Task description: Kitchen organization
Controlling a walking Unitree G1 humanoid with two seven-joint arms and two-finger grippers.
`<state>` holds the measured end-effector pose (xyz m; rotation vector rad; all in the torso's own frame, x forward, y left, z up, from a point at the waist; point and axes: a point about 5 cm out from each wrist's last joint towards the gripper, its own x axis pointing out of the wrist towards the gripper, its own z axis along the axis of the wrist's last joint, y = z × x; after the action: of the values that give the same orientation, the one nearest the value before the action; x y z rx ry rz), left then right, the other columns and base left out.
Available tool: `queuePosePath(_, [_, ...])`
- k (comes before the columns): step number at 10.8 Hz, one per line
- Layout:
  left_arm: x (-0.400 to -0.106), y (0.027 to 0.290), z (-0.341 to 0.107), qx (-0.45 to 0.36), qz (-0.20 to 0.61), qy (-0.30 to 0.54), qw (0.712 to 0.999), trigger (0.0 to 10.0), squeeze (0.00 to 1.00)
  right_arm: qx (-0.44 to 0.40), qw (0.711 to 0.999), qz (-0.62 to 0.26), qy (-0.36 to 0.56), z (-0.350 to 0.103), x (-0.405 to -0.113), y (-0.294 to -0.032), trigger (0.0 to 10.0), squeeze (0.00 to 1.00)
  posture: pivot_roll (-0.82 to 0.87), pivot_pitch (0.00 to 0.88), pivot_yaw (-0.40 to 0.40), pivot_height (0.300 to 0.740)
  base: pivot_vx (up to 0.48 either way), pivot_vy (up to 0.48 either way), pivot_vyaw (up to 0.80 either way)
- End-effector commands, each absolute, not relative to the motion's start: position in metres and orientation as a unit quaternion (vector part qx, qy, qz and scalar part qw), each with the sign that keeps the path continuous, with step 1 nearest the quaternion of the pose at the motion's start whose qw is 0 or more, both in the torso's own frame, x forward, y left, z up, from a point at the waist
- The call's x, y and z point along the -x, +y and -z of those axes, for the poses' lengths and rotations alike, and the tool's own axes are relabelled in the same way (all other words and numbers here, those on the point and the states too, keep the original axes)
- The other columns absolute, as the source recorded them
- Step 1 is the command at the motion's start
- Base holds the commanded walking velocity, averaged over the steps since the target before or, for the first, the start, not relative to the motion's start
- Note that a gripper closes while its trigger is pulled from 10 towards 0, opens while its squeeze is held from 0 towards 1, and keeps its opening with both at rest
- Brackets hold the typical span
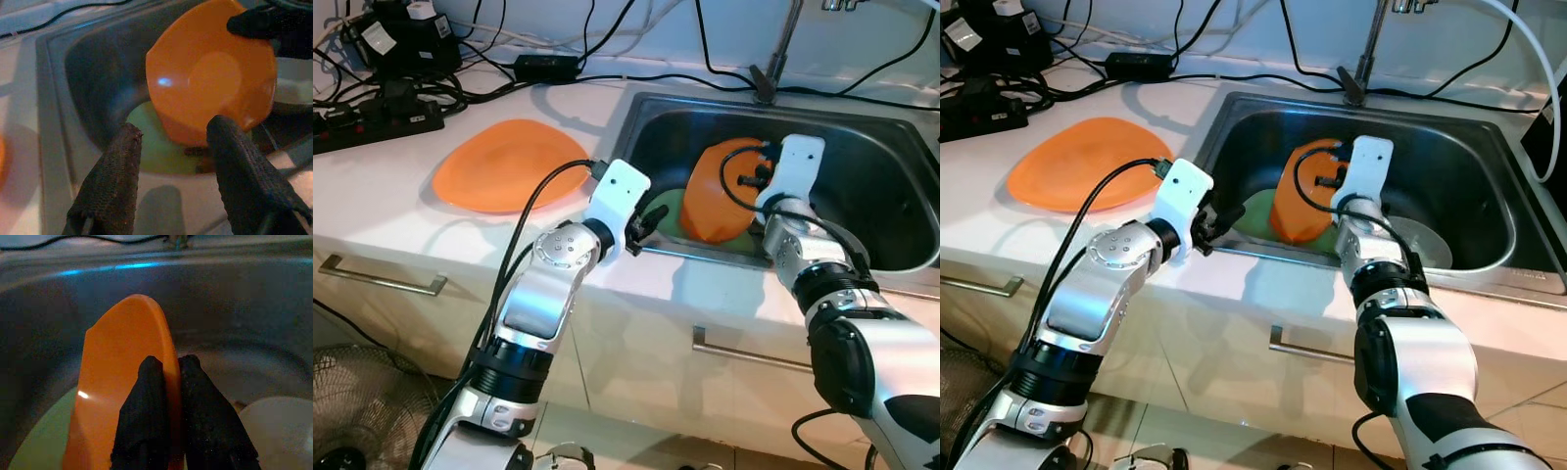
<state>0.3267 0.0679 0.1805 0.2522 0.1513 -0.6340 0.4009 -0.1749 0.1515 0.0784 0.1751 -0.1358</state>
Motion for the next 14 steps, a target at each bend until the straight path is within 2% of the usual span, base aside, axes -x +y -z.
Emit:
queuePosePath(1, [-0.322,0.064,-0.177,-0.119,0.323,0.087,0.935,10.0,0.0,-0.034,0.995,0.052,0.083,-0.161,-0.405,-0.168,10.0,0.0,0.11,0.06,-0.002,0.74,0.0,0.0,0.0])
queuePosePath(2, [-0.32,0.063,-0.176,-0.118,0.326,0.092,0.933,10.0,0.0,-0.03,0.995,0.043,0.09,-0.158,-0.405,-0.164,10.0,0.0,0.11,0.06,0.0,0.74,0.0,0.0,0.0])
queuePosePath(3, [-0.319,0.063,-0.176,-0.115,0.328,0.095,0.933,10.0,0.0,-0.031,0.995,0.035,0.092,-0.156,-0.404,-0.161,10.0,0.94,0.11,0.059,0.0,0.74,0.0,0.0,0.0])
queuePosePath(5, [-0.319,0.063,-0.175,-0.116,0.329,0.101,0.932,10.0,0.0,-0.026,0.994,0.031,0.098,-0.153,-0.404,-0.158,10.0,0.78,0.12,0.056,0.002,0.74,0.0,0.0,0.0])
queuePosePath(6, [-0.319,0.063,-0.175,-0.118,0.329,0.103,0.931,10.0,0.0,-0.021,0.994,0.029,0.1,-0.151,-0.403,-0.157,10.0,0.0,0.11,0.052,0.004,0.74,0.0,0.0,0.0])
queuePosePath(8, [-0.318,0.063,-0.176,-0.124,0.326,0.097,0.932,10.0,0.0,-0.009,0.996,0.037,0.081,-0.154,-0.403,-0.159,10.0,0.0,0.11,0.045,0.008,0.74,0.0,0.0,0.0])
queuePosePath(9, [-0.323,0.065,-0.183,-0.138,0.301,0.056,0.942,10.0,0.0,0.005,0.999,0.042,0.017,-0.172,-0.406,-0.16,10.0,0.0,0.1,0.041,0.01,0.74,0.0,0.0,0.0])
queuePosePath(11, [-0.329,0.076,-0.195,-0.181,0.252,-0.019,0.95,10.0,0.0,-0.022,0.996,0.017,-0.087,-0.2,-0.405,-0.154,10.0,0.0,0.09,0.039,0.013,0.74,0.0,0.0,0.0])
queuePosePath(13, [-0.331,0.094,-0.199,-0.246,0.199,-0.073,0.946,10.0,0.0,-0.065,0.985,-0.002,-0.158,-0.209,-0.383,-0.148,10.0,0.0,0.07,0.036,0.018,0.74,0.0,0.0,0.0])
queuePosePath(14, [-0.33,0.103,-0.198,-0.277,0.18,-0.093,0.939,10.0,0.0,-0.056,0.983,-0.005,-0.174,-0.206,-0.367,-0.146,10.0,0.0,0.06,0.038,0.022,0.74,0.0,0.0,0.0])
